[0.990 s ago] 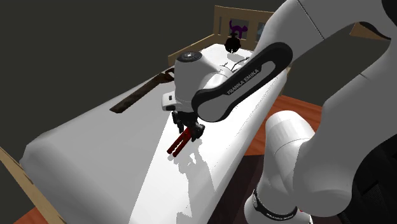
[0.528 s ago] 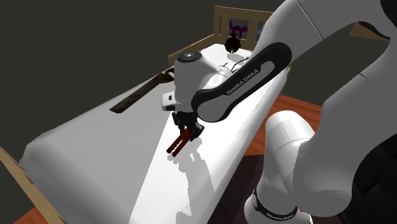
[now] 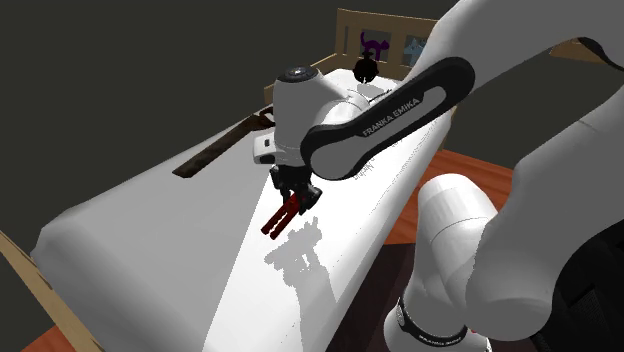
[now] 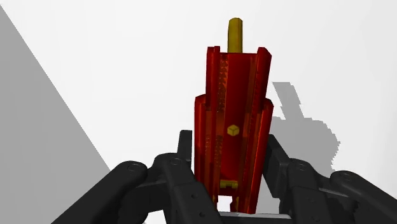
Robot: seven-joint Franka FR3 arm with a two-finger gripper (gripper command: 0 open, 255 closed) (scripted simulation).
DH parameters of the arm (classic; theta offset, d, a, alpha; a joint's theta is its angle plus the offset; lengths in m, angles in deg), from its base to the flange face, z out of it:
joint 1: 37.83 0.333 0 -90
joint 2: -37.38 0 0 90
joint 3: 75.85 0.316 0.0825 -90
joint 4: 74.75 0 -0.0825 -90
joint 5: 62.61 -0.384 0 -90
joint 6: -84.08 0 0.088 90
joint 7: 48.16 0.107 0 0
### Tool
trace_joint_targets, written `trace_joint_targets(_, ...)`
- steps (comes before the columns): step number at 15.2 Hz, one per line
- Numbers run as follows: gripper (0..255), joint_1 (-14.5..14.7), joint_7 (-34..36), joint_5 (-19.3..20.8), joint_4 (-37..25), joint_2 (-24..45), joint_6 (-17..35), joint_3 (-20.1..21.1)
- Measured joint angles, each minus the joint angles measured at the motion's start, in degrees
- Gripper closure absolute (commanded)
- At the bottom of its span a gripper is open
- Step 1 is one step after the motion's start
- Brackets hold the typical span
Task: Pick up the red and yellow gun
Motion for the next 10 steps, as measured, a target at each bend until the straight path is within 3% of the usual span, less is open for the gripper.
trace_joint_targets(10, 255, -0.33, -0.81, -3.01, -3.71, -6.51, -10.22, 4.39)
